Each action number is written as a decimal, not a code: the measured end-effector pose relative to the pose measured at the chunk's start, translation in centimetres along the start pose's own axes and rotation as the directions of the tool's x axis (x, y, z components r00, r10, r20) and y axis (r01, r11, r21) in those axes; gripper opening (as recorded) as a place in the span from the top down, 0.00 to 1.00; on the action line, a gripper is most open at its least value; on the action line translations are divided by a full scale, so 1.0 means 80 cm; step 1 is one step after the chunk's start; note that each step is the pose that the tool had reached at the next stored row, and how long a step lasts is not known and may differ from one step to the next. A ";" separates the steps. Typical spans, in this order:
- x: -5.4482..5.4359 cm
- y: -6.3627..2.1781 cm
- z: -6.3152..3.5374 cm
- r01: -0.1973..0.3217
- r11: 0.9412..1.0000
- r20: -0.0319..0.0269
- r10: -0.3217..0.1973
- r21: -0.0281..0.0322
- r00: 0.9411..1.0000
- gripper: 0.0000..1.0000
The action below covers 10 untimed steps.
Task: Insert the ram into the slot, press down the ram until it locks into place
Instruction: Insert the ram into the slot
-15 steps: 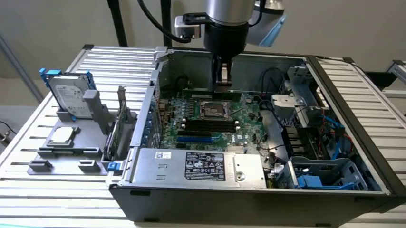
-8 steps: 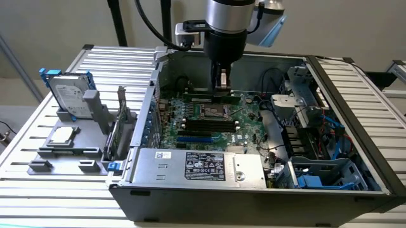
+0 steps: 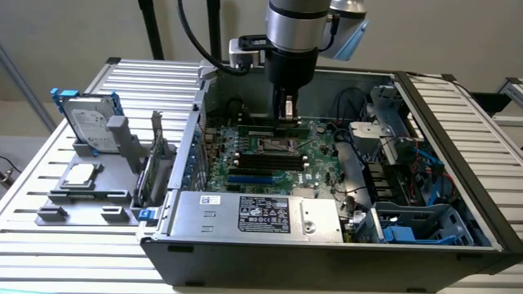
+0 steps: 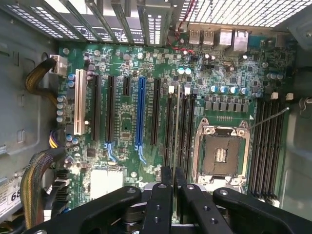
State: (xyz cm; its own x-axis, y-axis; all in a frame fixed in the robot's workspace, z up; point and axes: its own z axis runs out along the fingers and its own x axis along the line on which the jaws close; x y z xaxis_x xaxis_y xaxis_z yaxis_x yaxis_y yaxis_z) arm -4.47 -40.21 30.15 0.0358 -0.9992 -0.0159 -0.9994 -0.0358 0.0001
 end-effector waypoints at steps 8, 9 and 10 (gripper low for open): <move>-0.002 0.000 0.018 0.001 1.000 0.000 -0.001 0.000 1.000 0.86; -0.003 0.000 0.021 0.001 1.000 0.000 -0.001 0.000 1.000 0.86; -0.003 0.000 0.023 0.001 1.000 0.000 -0.001 0.000 1.000 0.86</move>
State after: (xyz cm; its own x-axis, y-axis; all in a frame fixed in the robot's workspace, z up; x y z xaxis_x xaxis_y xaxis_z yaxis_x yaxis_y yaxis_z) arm -4.46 -39.95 28.33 0.0369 -0.9992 -0.0159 -0.9993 -0.0369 0.0001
